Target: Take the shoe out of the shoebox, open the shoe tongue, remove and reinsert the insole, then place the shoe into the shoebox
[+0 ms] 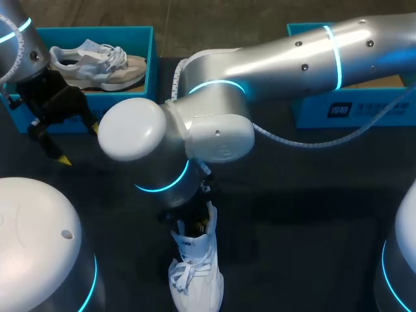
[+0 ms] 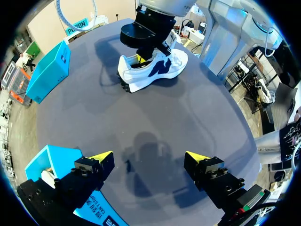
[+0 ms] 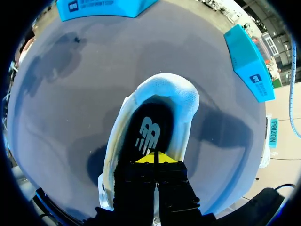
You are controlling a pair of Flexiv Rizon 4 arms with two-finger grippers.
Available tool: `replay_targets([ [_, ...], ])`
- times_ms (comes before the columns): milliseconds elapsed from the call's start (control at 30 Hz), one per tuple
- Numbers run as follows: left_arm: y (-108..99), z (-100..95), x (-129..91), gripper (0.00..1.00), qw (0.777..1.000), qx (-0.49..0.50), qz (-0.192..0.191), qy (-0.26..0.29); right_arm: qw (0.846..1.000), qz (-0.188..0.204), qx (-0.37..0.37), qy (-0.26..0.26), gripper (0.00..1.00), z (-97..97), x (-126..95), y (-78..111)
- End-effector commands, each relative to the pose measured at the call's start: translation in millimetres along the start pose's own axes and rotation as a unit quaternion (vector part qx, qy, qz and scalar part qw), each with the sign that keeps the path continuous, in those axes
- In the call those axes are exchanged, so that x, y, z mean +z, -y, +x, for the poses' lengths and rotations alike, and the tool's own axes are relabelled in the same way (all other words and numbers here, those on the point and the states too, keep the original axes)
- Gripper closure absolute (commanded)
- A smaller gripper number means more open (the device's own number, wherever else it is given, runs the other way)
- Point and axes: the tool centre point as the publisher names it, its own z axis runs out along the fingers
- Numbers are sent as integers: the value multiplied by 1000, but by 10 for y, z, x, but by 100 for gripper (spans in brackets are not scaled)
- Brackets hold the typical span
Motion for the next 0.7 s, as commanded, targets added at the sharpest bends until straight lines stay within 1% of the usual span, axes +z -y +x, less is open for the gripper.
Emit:
replay_targets([
  [33,1,7,-2,0,1000,0,-1,0,952,6,305,3,100,43,-19,95],
  [100,1,7,-2,0,1000,0,-1,0,950,11,313,5,100,49,-31,124],
  [133,1,7,-2,0,1000,0,-1,0,948,14,317,5,84,57,-38,146],
  [300,1,7,-2,0,1000,0,-1,0,944,23,329,2,71,92,-85,206],
  [333,1,7,-2,0,1000,0,-1,0,943,23,331,4,67,105,-99,214],
  [433,1,7,-2,0,1000,0,-1,0,942,18,334,8,52,143,-134,230],
  [500,1,7,-2,0,1000,0,-1,0,942,16,336,9,25,160,-148,239],
  [667,1,7,-2,0,1000,0,-1,0,940,14,341,10,17,184,-182,256],
  [700,1,7,-2,0,1000,0,-1,0,940,14,341,10,13,188,-187,255],
])
